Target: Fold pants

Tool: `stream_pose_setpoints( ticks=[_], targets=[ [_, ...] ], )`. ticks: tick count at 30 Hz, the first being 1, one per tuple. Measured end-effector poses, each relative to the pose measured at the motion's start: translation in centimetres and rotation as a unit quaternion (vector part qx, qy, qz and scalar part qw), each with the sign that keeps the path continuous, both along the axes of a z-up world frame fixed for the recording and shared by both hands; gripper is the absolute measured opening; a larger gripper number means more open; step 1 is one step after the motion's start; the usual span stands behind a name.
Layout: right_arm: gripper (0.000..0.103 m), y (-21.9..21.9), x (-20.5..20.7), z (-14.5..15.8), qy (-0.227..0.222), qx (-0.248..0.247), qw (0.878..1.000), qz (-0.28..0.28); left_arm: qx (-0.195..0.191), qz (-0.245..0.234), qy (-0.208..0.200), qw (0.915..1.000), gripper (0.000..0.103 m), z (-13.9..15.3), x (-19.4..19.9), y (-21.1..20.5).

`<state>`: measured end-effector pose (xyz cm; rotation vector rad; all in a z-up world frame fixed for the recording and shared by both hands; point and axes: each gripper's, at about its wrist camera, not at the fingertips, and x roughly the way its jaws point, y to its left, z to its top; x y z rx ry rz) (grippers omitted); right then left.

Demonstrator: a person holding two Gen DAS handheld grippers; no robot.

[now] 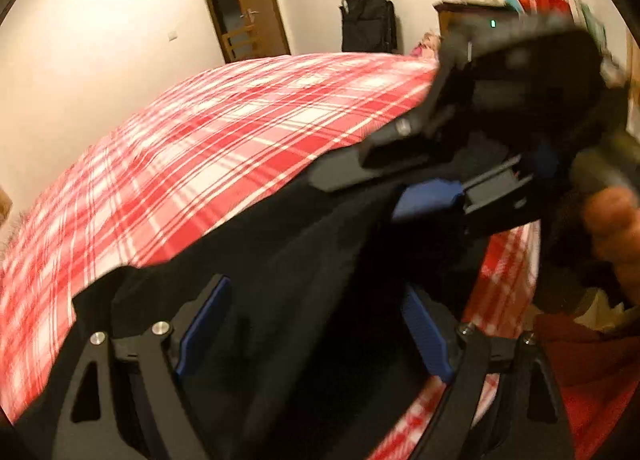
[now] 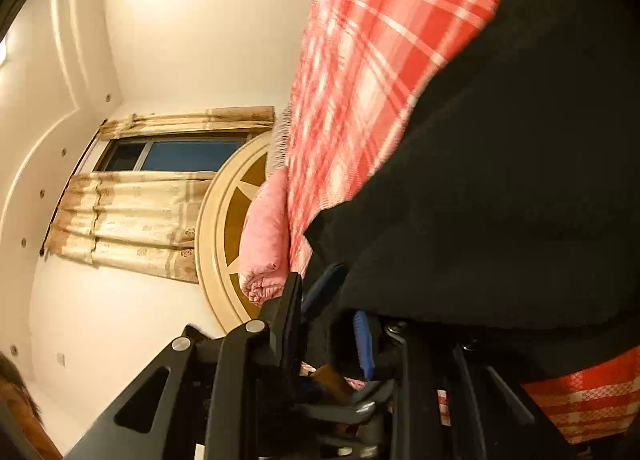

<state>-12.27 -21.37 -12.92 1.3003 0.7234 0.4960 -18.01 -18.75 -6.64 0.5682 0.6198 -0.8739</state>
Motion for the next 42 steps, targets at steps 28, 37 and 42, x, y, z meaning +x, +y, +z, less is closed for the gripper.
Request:
stream_pose_setpoints(
  ticks=[28, 37, 42],
  targets=[
    [0.084, -13.2, -12.0, -0.9, 0.05, -0.082, 0.96, -0.263, -0.182, 0.059, 0.164, 0.9678, 0.017, 5.0, 6.5, 4.4],
    [0.004, -19.3, -10.1, 3.9, 0.07, -0.143, 0.944, -0.289, -0.193, 0.073, 0.16, 0.9652, 0.017, 5.5, 7.7, 4.9],
    [0.003, -20.8, -2.6, 8.1, 0.036, -0.181, 0.956, -0.227, -0.204, 0.099, 0.154, 0.9617, 0.017, 6.2, 9.3, 6.0]
  ],
)
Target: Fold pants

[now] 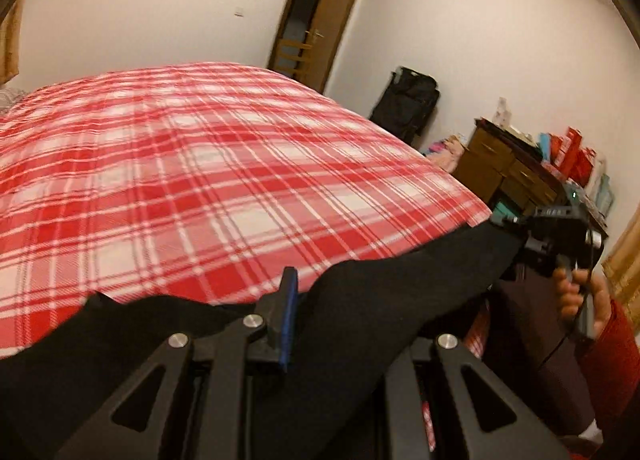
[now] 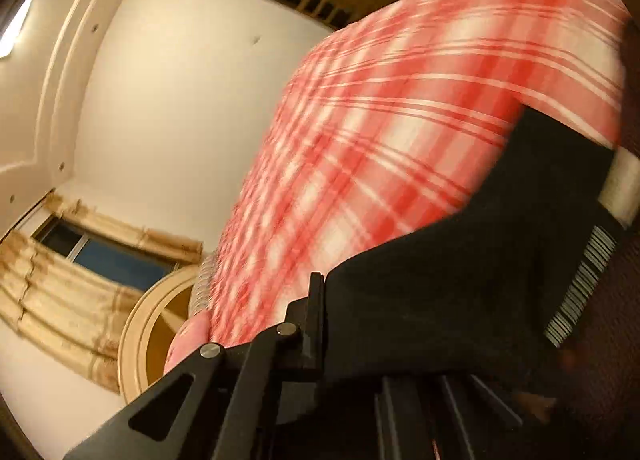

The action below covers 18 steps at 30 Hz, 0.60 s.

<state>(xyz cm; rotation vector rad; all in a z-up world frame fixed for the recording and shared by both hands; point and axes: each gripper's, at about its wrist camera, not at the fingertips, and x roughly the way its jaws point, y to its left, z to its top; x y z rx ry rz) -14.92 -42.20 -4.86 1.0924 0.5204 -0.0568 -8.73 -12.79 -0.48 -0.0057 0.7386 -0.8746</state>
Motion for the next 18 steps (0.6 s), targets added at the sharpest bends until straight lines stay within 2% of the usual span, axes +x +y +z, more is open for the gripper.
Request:
stream_pose_setpoints(
  ticks=[3, 5, 8, 9, 11, 13, 15, 18],
  targets=[
    [0.003, 1.0, 5.4, 4.2, -0.036, -0.023, 0.997, 0.058, -0.006, 0.032, -0.008, 0.9994, 0.017, 1.0, 1.6, 1.3],
    [0.003, 1.5, 8.2, 7.6, -0.083, -0.04, 0.992, 0.089, -0.006, 0.058, -0.021, 0.9981, 0.017, 2.2, 2.5, 2.5],
    [0.003, 1.9, 9.3, 11.3, -0.145, -0.063, 0.981, 0.113, -0.021, 0.097, -0.041, 0.9942, 0.017, 4.2, 3.3, 4.6],
    [0.003, 1.9, 9.2, 11.6, -0.147, -0.072, 0.98, 0.117, -0.026, 0.103, -0.046, 0.9933, 0.017, 4.7, 3.4, 5.1],
    [0.003, 1.8, 8.7, 10.4, -0.131, -0.094, 0.979, 0.125, -0.032, 0.104, -0.06, 0.9923, 0.017, 5.6, 2.8, 5.3],
    [0.003, 0.7, 7.8, 7.8, -0.092, -0.099, 0.981, 0.137, -0.022, 0.089, -0.068, 0.9935, 0.017, 5.5, 1.8, 4.4],
    [0.003, -1.3, 5.8, 2.9, -0.025, -0.09, 0.984, 0.152, -0.004, 0.064, -0.065, 0.9958, 0.015, 4.3, 0.6, 3.0],
    [0.003, -3.1, 2.7, -2.3, 0.071, -0.128, 0.978, 0.15, 0.025, -0.005, -0.032, 0.9992, 0.016, 0.6, -2.1, 0.1]
  ],
)
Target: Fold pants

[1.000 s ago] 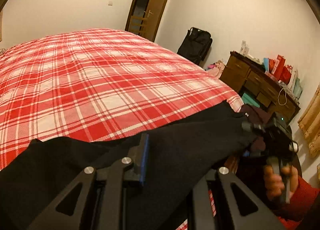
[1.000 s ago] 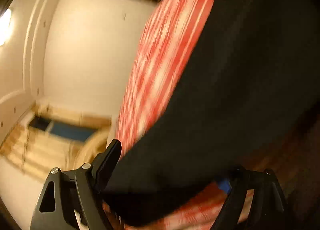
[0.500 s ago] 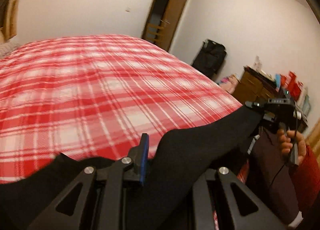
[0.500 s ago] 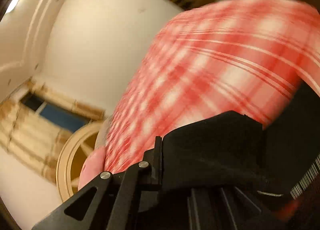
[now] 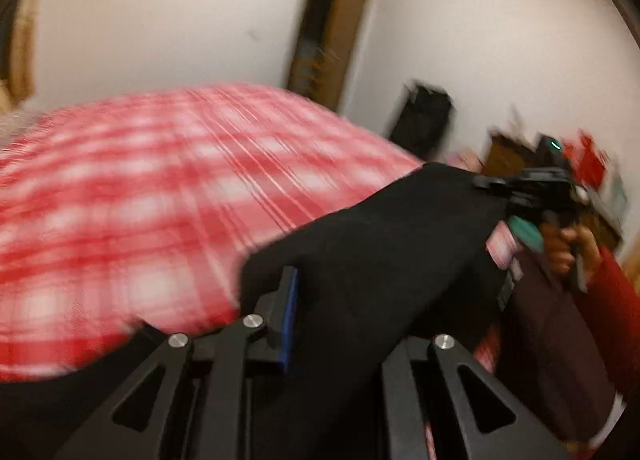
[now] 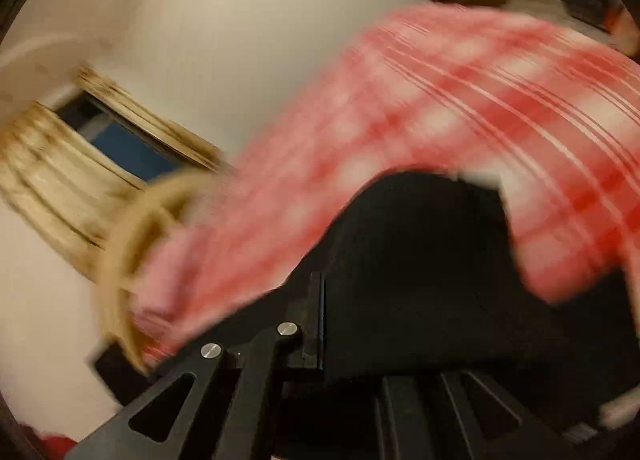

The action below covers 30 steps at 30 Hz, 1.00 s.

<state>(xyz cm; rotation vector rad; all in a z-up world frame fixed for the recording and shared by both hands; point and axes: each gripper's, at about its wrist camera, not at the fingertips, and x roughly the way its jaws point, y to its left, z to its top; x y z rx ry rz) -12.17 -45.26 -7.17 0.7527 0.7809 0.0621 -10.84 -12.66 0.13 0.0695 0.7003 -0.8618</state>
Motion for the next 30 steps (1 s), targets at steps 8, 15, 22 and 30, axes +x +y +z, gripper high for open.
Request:
stream_pose_setpoints(
  ticks=[8, 15, 22, 30],
  targets=[
    [0.003, 0.6, -5.6, -4.2, 0.089, -0.092, 0.992, 0.008, 0.088, -0.1, 0.035, 0.9906, 0.017, -6.5, -5.5, -4.0],
    [0.006, 0.2, -6.4, -5.1, 0.076, -0.073, 0.994, -0.031, 0.119, -0.103, 0.039, 0.9868, 0.017, -8.0, -5.9, -3.4],
    [0.051, -3.9, -7.7, -3.7, -0.006, 0.042, 0.994, -0.099, 0.116, -0.094, 0.05, 0.9876, 0.017, -8.3, -5.9, -3.1],
    [0.039, -6.7, -8.3, -3.7, -0.038, 0.101, 0.978, -0.177, 0.121, -0.088, 0.051, 0.9875, 0.017, -8.6, -6.1, -3.3]
  ],
)
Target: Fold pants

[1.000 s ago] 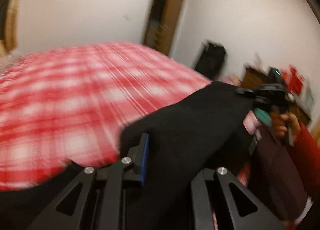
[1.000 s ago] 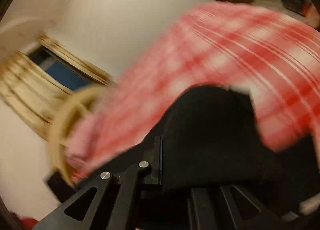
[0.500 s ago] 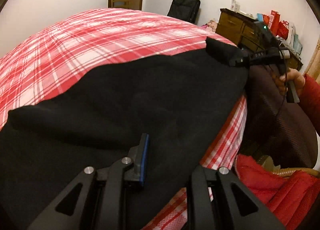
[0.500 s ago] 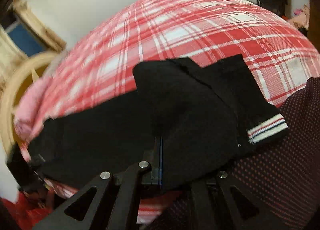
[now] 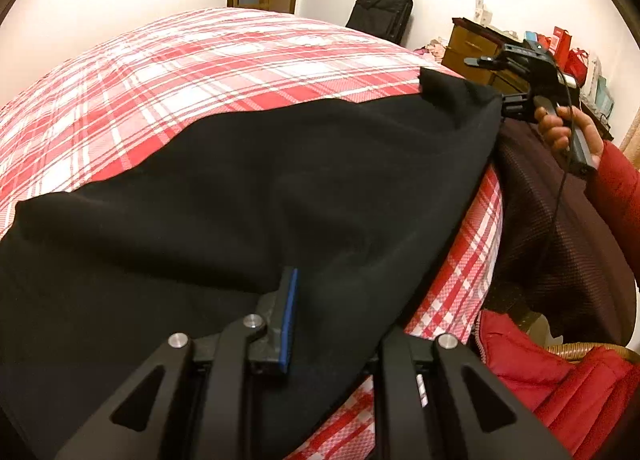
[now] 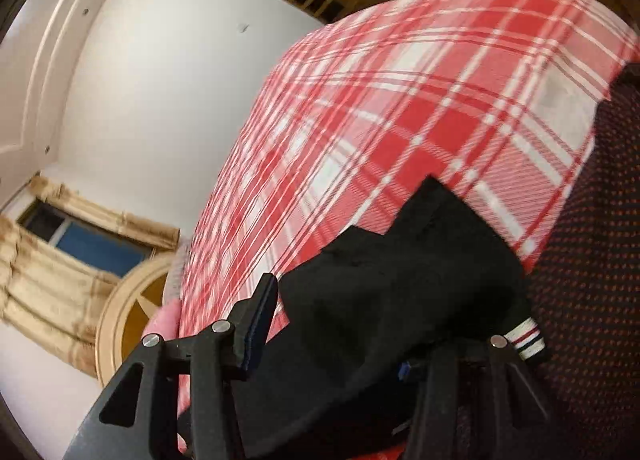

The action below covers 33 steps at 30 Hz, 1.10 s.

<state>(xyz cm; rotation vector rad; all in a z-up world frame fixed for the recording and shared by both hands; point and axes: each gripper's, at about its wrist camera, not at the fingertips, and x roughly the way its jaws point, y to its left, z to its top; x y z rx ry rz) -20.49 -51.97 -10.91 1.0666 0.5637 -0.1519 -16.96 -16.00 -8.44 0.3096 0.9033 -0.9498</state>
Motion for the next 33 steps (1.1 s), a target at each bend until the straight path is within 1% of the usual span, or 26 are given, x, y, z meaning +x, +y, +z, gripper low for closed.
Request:
stream_pose_setpoints(
  ticks=[1, 2, 3, 5, 6, 7, 10, 12, 13, 14, 17, 19, 20, 21, 22, 23, 24, 25, 26, 27, 28, 29, 30, 31, 32, 33],
  targets=[
    [0.03, 0.3, 0.1, 0.7, 0.007, -0.03, 1.0, 0.004, 0.0, 0.001, 0.0, 1.0, 0.017, 0.0, 0.0, 0.0],
    [0.011, 0.9, 0.4, 1.6, 0.015, -0.067, 0.998, 0.013, 0.0, 0.002, 0.0, 1.0, 0.019, 0.0, -0.1, 0.0],
    [0.008, 1.4, 0.3, 2.4, 0.015, -0.095, 0.995, 0.018, 0.001, 0.003, 0.0, 1.0, 0.019, 0.0, 0.0, -0.1],
    [0.008, 2.6, 0.0, 4.4, 0.01, -0.167, 0.986, 0.023, 0.004, 0.002, -0.001, 1.0, 0.019, 0.0, -0.1, -0.2],
    [0.008, 3.6, -0.3, 5.7, 0.02, -0.229, 0.973, 0.027, 0.004, 0.002, -0.002, 1.0, 0.019, 0.1, -0.1, -0.3],
    [0.008, 4.1, -0.4, 6.1, 0.037, -0.262, 0.964, 0.03, 0.006, 0.001, -0.003, 1.0, 0.019, 0.1, -0.2, -0.3],
    [0.008, 3.9, -0.4, 4.8, 0.104, -0.28, 0.954, 0.038, 0.006, 0.0, -0.003, 1.0, 0.019, 0.0, -0.2, -0.5],
    [0.008, 4.2, -0.2, 3.3, 0.149, -0.318, 0.935, 0.055, 0.006, -0.004, -0.005, 1.0, 0.019, 0.0, -0.3, -0.7],
    [0.008, 4.4, -0.1, 2.4, 0.179, -0.335, 0.923, 0.067, 0.006, -0.006, -0.007, 0.9999, 0.02, 0.0, -0.5, -0.8],
    [0.009, 4.3, -0.4, 1.7, 0.2, -0.342, 0.915, 0.069, 0.007, -0.01, -0.012, 0.9999, 0.02, -0.1, -0.7, -0.9],
    [0.018, 4.6, -0.6, 1.7, 0.224, -0.36, 0.904, 0.062, 0.015, -0.017, -0.024, 0.9994, 0.024, -0.1, -1.2, -1.2],
    [0.033, 4.2, -0.8, 2.6, 0.255, -0.37, 0.893, 0.03, 0.012, -0.018, -0.021, 0.9995, 0.027, -0.1, -1.2, -1.2],
    [0.045, 3.9, -1.5, 3.6, 0.283, -0.393, 0.874, -0.027, 0.007, -0.019, -0.017, 0.9996, 0.03, -0.1, -1.2, -1.1],
    [0.052, 3.8, -2.1, 4.4, 0.303, -0.421, 0.851, -0.077, 0.005, -0.02, -0.016, 0.9997, 0.032, 0.0, -1.2, -1.1],
    [0.052, 4.1, -2.5, 5.4, 0.32, -0.451, 0.825, -0.117, 0.005, -0.024, -0.014, 0.9996, 0.037, 0.1, -1.3, -1.0],
    [0.052, 4.6, -2.8, 6.3, 0.323, -0.472, 0.808, -0.139, 0.005, -0.032, -0.014, 0.9994, 0.046, 0.1, -1.5, -0.9],
    [0.052, 5.8, -3.0, 7.8, 0.3, -0.492, 0.803, -0.152, 0.006, -0.039, -0.015, 0.9991, 0.052, 0.1, -1.8, -0.8],
    [0.052, 6.9, -3.0, 8.6, 0.269, -0.493, 0.815, -0.142, 0.01, -0.047, -0.017, 0.9987, 0.063, 0.2, -2.1, -0.6],
    [0.052, 8.0, -2.7, 9.2, 0.239, -0.49, 0.829, -0.124, 0.011, -0.057, -0.02, 0.9981, 0.07, 0.4, -2.5, -0.4],
    [0.052, 10.2, -1.8, 9.9, 0.184, -0.478, 0.856, -0.072, 0.011, -0.062, -0.024, 0.9977, 0.071, 0.6, -2.7, 0.0],
    [0.052, 11.5, -1.0, 10.1, 0.159, -0.47, 0.867, -0.038, 0.01, -0.066, -0.026, 0.9975, 0.073, 0.8, -2.8, 0.4],
    [0.052, 13.4, 0.3, 10.0, 0.126, -0.454, 0.882, 0.011, 0.006, -0.067, -0.024, 0.9975, 0.073, 1.2, -2.8, 1.2],
    [0.052, 16.0, 2.1, 9.7, 0.09, -0.426, 0.897, 0.079, 0.002, -0.065, -0.02, 0.9977, 0.073, 1.6, -2.6, 2.0],
    [0.052, 18.0, 3.6, 9.3, 0.069, -0.404, 0.903, 0.127, -0.005, -0.061, -0.017, 0.998, 0.073, 2.1, -2.3, 3.0],
    [0.052, 19.6, 4.8, 8.9, 0.057, -0.389, 0.905, 0.16, -0.012, -0.052, -0.017, 0.9984, 0.074, 2.7, -2.0, 4.4],
    [0.052, 22.5, 6.6, 8.2, 0.037, -0.367, 0.905, 0.213, -0.02, -0.04, -0.019, 0.9988, 0.075, 3.3, -1.6, 5.9]
  ],
)
